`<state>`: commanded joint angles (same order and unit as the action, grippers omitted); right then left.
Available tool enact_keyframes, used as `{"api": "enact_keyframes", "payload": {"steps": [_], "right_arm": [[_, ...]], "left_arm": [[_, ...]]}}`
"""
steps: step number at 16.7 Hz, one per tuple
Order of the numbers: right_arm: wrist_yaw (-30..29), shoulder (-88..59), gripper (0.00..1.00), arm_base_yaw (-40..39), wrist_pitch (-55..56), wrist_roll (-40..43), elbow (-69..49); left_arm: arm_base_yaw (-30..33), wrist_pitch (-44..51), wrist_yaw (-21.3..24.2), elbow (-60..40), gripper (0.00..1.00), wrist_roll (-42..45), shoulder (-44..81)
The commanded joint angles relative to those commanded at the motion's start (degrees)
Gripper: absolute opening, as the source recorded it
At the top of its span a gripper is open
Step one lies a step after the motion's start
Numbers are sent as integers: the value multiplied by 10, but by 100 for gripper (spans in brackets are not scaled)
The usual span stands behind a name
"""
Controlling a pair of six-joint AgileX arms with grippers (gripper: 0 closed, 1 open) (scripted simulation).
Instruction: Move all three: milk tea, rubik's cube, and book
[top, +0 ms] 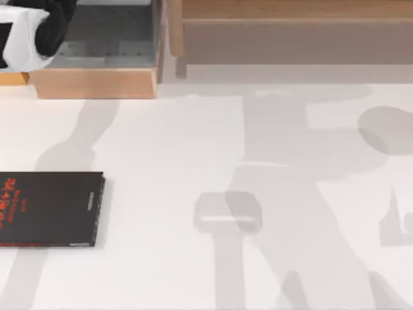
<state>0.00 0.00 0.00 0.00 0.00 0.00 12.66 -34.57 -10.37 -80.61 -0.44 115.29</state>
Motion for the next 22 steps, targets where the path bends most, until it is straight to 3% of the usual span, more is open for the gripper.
{"api": "enact_keyframes", "payload": {"steps": [13,22], "right_arm": [[0,0,100,0,0,0,0],[0,0,100,0,0,0,0]], "left_arm": [[0,0,0,0,2,0,0],[1,0,0,0,0,1,-1]]}}
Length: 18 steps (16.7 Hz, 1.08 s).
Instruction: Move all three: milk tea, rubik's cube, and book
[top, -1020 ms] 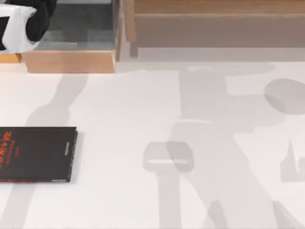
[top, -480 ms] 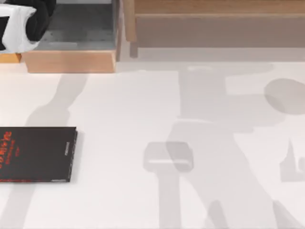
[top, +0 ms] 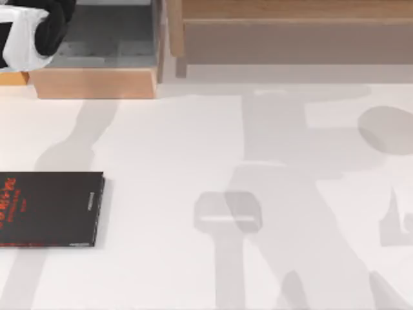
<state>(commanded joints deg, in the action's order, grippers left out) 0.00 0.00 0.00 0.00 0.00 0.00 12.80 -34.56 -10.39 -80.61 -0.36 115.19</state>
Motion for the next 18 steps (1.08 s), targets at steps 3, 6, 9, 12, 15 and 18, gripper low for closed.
{"api": "enact_keyframes", "payload": {"steps": [3,6,9,12,15,18], "right_arm": [[0,0,100,0,0,0,0],[0,0,100,0,0,0,0],[0,0,100,0,0,0,0],[0,0,100,0,0,0,0],[0,0,100,0,0,0,0],[0,0,100,0,0,0,0]], "left_arm": [[1,7,-2,10,0,0,-17],[2,12,-3,16,0,0,-28],[1,11,-3,14,0,1,-26],[2,8,4,30,0,37,-59],[1,1,18,78,0,126,-132],[-5,-7,33,165,0,254,-225]]}}
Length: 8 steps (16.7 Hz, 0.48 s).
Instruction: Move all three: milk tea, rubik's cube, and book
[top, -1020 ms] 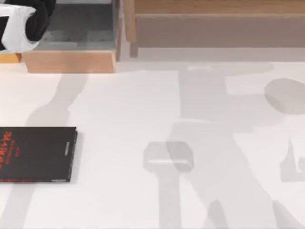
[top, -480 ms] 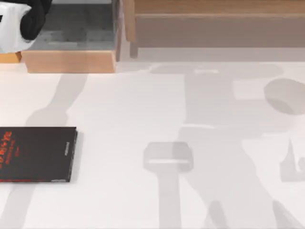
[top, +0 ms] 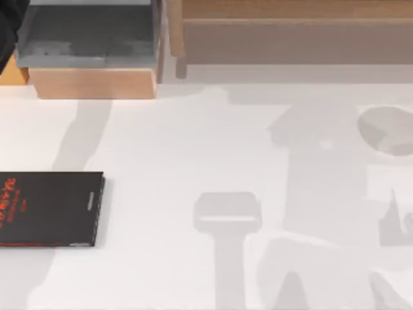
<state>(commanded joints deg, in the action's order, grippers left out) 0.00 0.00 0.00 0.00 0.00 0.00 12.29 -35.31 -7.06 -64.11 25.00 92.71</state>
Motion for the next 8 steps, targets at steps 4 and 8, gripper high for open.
{"api": "enact_keyframes", "payload": {"steps": [4,8], "right_arm": [[0,0,100,0,0,0,0],[0,0,100,0,0,0,0]], "left_arm": [[-13,-12,19,165,0,206,-118],[-28,-22,31,352,0,412,-203]]}}
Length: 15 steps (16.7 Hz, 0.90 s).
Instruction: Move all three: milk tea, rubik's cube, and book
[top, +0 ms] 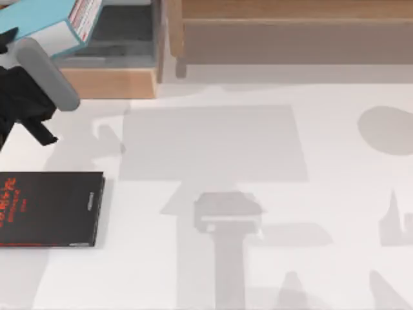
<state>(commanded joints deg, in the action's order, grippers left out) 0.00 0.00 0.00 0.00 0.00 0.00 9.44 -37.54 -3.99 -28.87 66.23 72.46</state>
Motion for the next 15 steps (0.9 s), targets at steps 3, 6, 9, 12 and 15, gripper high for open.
{"api": "enact_keyframes", "payload": {"steps": [3,6,9,12,15], "right_arm": [[0,0,100,0,0,0,0],[0,0,100,0,0,0,0],[0,0,100,0,0,0,0],[0,0,100,0,0,0,0],[0,0,100,0,0,0,0]], "left_arm": [[-12,-4,4,133,0,117,-33],[-22,-7,4,237,0,184,-46],[-28,-9,4,293,0,209,-50],[-29,-9,4,300,0,211,-51],[-26,-11,3,294,0,213,-53]]}}
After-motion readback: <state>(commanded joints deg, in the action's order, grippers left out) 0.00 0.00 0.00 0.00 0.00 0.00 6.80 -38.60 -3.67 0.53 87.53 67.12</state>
